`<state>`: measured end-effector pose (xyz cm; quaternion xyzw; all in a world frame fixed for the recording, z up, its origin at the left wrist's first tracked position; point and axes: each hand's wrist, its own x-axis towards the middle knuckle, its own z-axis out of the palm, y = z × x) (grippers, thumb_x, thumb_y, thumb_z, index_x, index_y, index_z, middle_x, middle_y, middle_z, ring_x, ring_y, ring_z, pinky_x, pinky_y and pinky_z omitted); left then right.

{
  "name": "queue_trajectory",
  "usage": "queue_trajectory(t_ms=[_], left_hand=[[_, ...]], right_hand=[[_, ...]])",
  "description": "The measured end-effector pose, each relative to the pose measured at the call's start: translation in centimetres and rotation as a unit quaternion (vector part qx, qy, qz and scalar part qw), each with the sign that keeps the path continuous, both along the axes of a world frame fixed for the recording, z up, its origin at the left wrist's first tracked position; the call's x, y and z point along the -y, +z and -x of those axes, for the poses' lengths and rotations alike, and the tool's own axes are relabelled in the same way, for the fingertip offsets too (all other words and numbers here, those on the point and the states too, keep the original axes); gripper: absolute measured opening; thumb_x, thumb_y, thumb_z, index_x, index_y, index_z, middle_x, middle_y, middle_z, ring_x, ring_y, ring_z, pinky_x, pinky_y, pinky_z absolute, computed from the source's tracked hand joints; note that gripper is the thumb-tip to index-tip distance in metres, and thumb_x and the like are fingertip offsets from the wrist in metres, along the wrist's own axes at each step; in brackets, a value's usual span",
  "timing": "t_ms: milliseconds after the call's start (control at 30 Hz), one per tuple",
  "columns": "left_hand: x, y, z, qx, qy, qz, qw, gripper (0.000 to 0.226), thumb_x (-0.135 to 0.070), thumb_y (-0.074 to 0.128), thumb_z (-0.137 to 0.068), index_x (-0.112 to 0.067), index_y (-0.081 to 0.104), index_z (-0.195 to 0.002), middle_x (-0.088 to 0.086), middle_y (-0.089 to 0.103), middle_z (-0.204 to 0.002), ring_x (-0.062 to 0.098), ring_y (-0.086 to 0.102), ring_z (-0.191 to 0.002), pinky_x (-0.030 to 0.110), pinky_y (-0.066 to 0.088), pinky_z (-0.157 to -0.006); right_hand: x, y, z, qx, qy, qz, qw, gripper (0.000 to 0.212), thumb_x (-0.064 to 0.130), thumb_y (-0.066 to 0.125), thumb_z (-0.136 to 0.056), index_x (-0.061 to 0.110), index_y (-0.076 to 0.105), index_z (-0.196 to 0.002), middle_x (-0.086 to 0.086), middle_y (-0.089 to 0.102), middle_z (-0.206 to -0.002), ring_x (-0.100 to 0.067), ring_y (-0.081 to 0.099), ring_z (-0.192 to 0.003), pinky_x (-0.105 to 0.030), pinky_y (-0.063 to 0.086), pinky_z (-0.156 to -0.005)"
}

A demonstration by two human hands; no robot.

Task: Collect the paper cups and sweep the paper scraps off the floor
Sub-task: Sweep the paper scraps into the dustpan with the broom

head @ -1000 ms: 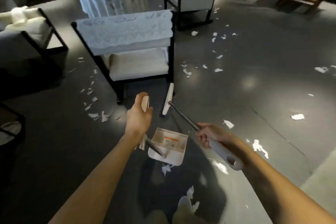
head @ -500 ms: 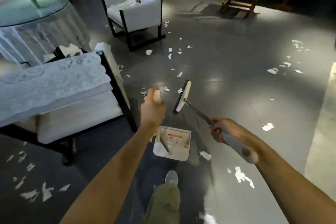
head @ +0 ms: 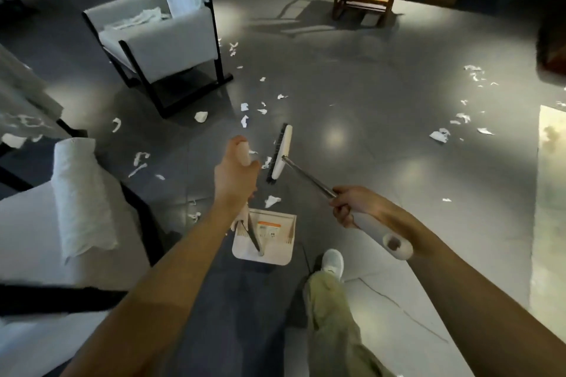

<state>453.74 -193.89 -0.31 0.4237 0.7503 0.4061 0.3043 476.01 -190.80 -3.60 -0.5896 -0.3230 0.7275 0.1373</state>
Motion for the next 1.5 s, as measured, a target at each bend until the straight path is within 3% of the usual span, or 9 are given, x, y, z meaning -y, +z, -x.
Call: queue_trajectory(t_ms=[167,300,400,533,733,1033,1267,1500], left_hand=[[-16.9,-0.3,-0.9,0.001,0.054,0.015,0.998,0.036,-0.012,0.051,-0.09,-0.029,0.042,-0.121,0.015,0.06,-0.091,0.021,0.054,-0.049,0.021,0.039,-0.033],[-29.6,1.1,-1.2,-0.007,0.081,0.006,0.997,0.038,-0.011,0.051,-0.089,-0.031,0.043,-0.12,0.015,0.059,-0.095,0.022,0.055,-0.052,0.023,0.04,-0.034],[-38.4,1.2,-0.9,0.005,0.11,-0.013,0.994,0.038,-0.012,0.053,-0.088,-0.031,0.044,-0.12,0.015,0.059,-0.1,0.024,0.055,-0.057,0.024,0.042,-0.043],[-50.8,0.1,-0.4,0.028,0.148,-0.008,0.989,0.036,-0.014,0.054,-0.089,-0.032,0.045,-0.119,0.011,0.058,-0.098,0.019,0.048,-0.047,0.021,0.036,-0.033],[-69.8,-0.6,1.1,0.033,0.189,0.003,0.981,0.034,-0.016,0.054,-0.092,-0.028,0.043,-0.122,0.012,0.057,-0.1,0.015,0.05,-0.048,0.021,0.037,-0.033],[-97.1,0.8,3.4,0.017,0.205,0.011,0.979,0.042,-0.015,0.056,-0.091,-0.029,0.04,-0.128,0.009,0.057,-0.101,0.013,0.053,-0.046,0.019,0.041,-0.034],[-119.6,-0.7,5.0,0.023,0.281,0.002,0.959,0.041,-0.017,0.055,-0.092,-0.03,0.039,-0.128,-0.002,0.05,-0.085,0.014,0.053,-0.05,0.019,0.042,-0.034],[-137.1,0.3,9.1,0.029,0.353,-0.01,0.935,0.041,-0.02,0.057,-0.091,-0.033,0.039,-0.125,0.004,0.057,-0.088,0.019,0.058,-0.057,0.026,0.049,-0.042]], right_hand=[[-18.9,-0.4,-1.5,0.004,0.044,0.011,0.999,0.021,-0.002,0.046,-0.091,0.017,0.049,-0.098,0.001,0.045,-0.043,-0.005,0.038,-0.034,-0.014,0.031,-0.03],[-32.3,1.2,-2.4,0.027,0.081,0.006,0.996,0.019,-0.001,0.046,-0.091,0.017,0.05,-0.093,0.0,0.044,-0.042,-0.006,0.039,-0.033,-0.015,0.033,-0.03],[-41.9,1.5,-2.4,0.038,0.106,-0.005,0.994,0.021,-0.004,0.044,-0.09,0.016,0.05,-0.092,0.0,0.042,-0.043,-0.006,0.038,-0.031,-0.015,0.032,-0.03],[-54.9,0.8,-1.7,0.03,0.134,0.003,0.991,0.019,-0.007,0.042,-0.09,0.011,0.05,-0.092,-0.001,0.039,-0.047,-0.005,0.035,-0.031,-0.013,0.031,-0.029],[-74.8,0.8,0.5,0.036,0.18,0.004,0.983,0.019,-0.006,0.042,-0.092,0.012,0.047,-0.09,-0.001,0.036,-0.055,-0.004,0.035,-0.032,-0.013,0.03,-0.028],[-103.1,2.0,3.0,0.044,0.246,-0.001,0.968,0.024,-0.003,0.044,-0.092,0.01,0.049,-0.111,-0.004,0.041,-0.062,-0.004,0.04,-0.035,-0.014,0.033,-0.031],[-127.7,1.2,6.8,0.076,0.327,-0.01,0.942,0.022,-0.006,0.039,-0.093,0.015,0.047,-0.098,-0.003,0.036,-0.056,-0.004,0.035,-0.029,-0.012,0.03,-0.029],[-149.8,1.9,13.0,0.052,0.39,0.0,0.919,0.027,-0.01,0.036,-0.094,0.015,0.042,-0.084,-0.003,0.03,-0.061,-0.003,0.032,-0.028,-0.009,0.026,-0.028]])
